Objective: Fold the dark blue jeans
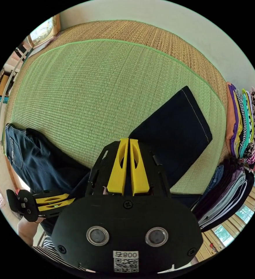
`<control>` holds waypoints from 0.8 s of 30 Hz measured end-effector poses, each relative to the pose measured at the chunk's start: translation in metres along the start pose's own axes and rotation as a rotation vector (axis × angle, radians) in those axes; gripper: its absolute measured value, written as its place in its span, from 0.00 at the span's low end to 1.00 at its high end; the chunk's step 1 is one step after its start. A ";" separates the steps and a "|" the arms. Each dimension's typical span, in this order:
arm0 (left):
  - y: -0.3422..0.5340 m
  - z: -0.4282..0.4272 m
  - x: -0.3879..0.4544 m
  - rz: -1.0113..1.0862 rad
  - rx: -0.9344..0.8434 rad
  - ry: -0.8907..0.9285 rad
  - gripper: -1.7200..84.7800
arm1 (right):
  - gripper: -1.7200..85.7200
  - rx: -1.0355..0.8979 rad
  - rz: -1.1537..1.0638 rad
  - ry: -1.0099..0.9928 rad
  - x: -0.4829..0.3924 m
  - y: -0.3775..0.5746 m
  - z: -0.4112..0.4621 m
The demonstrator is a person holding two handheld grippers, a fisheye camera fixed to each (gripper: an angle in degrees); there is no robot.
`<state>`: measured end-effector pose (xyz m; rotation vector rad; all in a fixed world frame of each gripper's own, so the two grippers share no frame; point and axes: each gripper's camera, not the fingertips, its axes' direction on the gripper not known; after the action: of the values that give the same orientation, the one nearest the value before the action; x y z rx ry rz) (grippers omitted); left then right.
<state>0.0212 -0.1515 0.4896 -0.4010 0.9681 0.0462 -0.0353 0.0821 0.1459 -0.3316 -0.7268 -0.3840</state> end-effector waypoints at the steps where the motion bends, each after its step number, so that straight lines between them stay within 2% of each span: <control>1: -0.002 0.002 0.001 0.001 0.001 0.006 0.04 | 0.04 0.004 0.000 -0.005 0.003 0.004 -0.002; 7: -0.020 0.021 0.021 0.071 0.047 0.053 0.03 | 0.02 0.157 -0.009 -0.071 0.048 0.074 -0.054; 12: -0.035 0.047 0.057 0.208 0.005 0.014 0.03 | 0.02 0.309 -0.002 -0.129 0.101 0.191 -0.096; 18: -0.053 0.100 0.085 0.276 -0.116 -0.102 0.03 | 0.02 0.359 0.085 -0.219 0.144 0.312 -0.081; 24: -0.072 0.150 0.102 0.297 -0.226 -0.211 0.04 | 0.02 0.354 0.186 -0.284 0.171 0.392 -0.035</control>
<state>0.2138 -0.1801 0.5045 -0.4472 0.8089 0.4622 0.2776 0.3736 0.1774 -0.1168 -1.0153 -0.0265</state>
